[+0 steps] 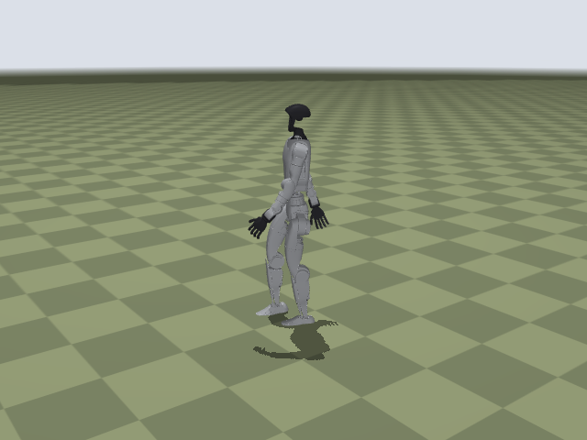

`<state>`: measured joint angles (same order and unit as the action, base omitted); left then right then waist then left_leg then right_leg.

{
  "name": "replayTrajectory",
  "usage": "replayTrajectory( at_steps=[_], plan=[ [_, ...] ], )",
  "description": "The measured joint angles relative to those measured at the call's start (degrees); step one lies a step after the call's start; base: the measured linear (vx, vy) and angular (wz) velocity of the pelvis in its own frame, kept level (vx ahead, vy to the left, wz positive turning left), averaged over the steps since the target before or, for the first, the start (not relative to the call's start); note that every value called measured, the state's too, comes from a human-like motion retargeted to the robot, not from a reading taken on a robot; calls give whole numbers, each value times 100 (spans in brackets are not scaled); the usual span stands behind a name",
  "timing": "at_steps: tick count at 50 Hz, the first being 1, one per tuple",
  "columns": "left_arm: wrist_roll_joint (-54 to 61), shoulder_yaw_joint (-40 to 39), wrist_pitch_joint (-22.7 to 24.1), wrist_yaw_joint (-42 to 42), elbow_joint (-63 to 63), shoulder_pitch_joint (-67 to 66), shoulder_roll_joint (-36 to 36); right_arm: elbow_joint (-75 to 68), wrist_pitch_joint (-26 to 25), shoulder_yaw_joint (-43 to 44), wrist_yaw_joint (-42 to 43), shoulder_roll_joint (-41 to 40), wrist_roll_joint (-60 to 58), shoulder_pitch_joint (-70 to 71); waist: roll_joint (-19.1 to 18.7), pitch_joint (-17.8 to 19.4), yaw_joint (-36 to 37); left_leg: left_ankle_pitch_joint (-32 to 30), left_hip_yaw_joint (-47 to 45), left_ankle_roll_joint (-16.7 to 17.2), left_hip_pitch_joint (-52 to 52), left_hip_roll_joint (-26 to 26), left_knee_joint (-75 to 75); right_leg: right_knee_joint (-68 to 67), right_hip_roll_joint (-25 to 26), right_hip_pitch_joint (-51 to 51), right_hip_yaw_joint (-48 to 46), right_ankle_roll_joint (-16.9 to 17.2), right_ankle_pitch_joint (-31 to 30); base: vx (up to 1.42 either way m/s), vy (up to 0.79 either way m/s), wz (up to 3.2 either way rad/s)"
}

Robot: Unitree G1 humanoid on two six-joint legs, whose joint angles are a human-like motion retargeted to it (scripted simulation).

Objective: Walk run

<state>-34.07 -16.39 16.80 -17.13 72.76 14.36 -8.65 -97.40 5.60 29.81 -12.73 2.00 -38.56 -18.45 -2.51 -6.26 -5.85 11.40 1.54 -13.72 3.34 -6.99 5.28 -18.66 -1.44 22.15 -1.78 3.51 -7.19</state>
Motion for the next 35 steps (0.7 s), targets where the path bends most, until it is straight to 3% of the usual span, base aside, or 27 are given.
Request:
replayTrajectory(
  at_steps=[3, 5, 7, 8, 10, 12, 13, 15, 17, 18, 20, 22, 26, 30, 33, 35],
  plan=[
    [-69, 163, 192, -82, -249, 417, -289, 0, -157, -122, 34, -151, -96, -129, 151, 147, -188, 189, 317, 98, -542, -151, -47, 1204, -150, 281, 514, -109, 92, 83, -44, 92],
    [-166, 177, 258, -11, -320, 550, -419, 0, -226, -188, -17, -183, -199, -129, 169, 215, -151, 300, 343, 209, -867, -133, -47, 1987, -121, 383, 835, 297, 399, 97, -52, 4],
    [-263, 111, 266, 188, -292, 530, -474, 0, -261, -262, -113, -134, -270, -25, 169, 235, -49, 323, 248, 398, -1142, -112, -7, 2286, -238, 444, 39, 710, 583, 77, -37, -25],
    [-304, 59, 258, 314, -232, 474, -473, 0, -286, -288, -140, -87, -295, 60, 136, 227, -113, 260, 283, 529, -1243, -80, 53, 2235, -206, 454, -147, 625, 590, 84, -40, 0],
    [-372, -108, 231, 559, -18, 268, -404, 0, -337, -244, -65, 53, -386, 292, 88, 73, -126, -78, 203, 898, -1306, -49, 151, 1868, -9, 518, -145, -35, 559, 100, -47, 0],
    [-406, -194, 170, 677, 385, -69, -276, 56, -297, -36, 192, 164, -462, 461, -18, -76, -319, -784, 351, 1444, -1362, 25, 386, 1545, -91, 474, -800, -84, 270, 101, -41, 69],
    [-461, -242, 138, 686, 667, -247, -217, 164, -255, 69, 332, 198, -461, 517, -123, -100, -520, -1308, 522, 1774, -1376, 118, 602, 1466, -19, 405, -514, -51, -62, 122, -60, 107],
    [-680, -339, -28, 581, 1371, -603, -127, 330, -115, 148, 569, 305, -260, 680, -331, -194, -655, -2591, 326, 2612, -1223, 390, 1206, 1170, 258, 305, 248, -417, 29, 117, -55, 63],
    [-867, -229, -435, 300, 2068, -876, -96, 408, -25, 203, 604, 523, 83, 1050, -231, -192, -726, -3675, -158, 2872, -682, 144, 2323, 648, -75, 367, 325, -539, 359, 83, -9, 46],
    [-927, -136, -657, 159, 2365, -977, -158, 442, -43, 227, 577, 606, 224, 1294, -158, -146, -841, -4021, -452, 2872, -339, 124, 3047, 515, -250, 278, 278, -546, 520, 87, -24, 44],
    [-1189, -27, -1115, -51, 2464, -1474, -171, 589, -135, 336, 555, 651, 365, 1686, -44, -103, -862, -4140, -604, 2872, 200, 256, 4210, 486, -311, -89, -298, -756, 691, 84, -57, -31],
    [-1657, -124, -1424, 157, 2464, -2079, -43, 845, -115, 451, 593, 629, 476, 1967, 128, -119, -585, -3596, -465, 2797, 600, 245, 4450, 827, 269, -534, 433, -1070, 759, 88, -77, -101],
    [-2143, -436, -1468, 757, 2464, -2998, 258, 1556, 218, 386, 652, 700, 759, 2437, 428, 37, -18, -2417, -1306, 1732, 1794, 863, 4775, 1193, 385, -1218, 552, -1221, 712, 93, -46, -111],
    [-2166, -562, -1281, 637, 2464, -3631, 382, 2356, 574, 142, 640, 808, 877, 2693, 617, 161, 584, -1780, -1673, 1163, 2550, 1004, 3183, 1444, 663, -1770, 845, -1391, 771, 84, -31, -102],
    [-2294, -653, -1429, 406, 2464, -3891, 407, 2767, 750, 138, 658, 963, 769, 2789, 551, 245, 947, -1728, -1695, 779, 2747, 950, 1329, 1559, 973, -2226, 947, -1528, 959, 95, -24, -67],
    [-2360, -699, -1573, 381, 2464, -3986, 412, 2890, 816, 132, 710, 1050, 712, 2801, 599, 257, 1109, -1360, -1742, 602, 2868, 764, 291, 1592, 1062, -2501, 1058, -1586, 1083, 106, -22, -47]
  ],
)
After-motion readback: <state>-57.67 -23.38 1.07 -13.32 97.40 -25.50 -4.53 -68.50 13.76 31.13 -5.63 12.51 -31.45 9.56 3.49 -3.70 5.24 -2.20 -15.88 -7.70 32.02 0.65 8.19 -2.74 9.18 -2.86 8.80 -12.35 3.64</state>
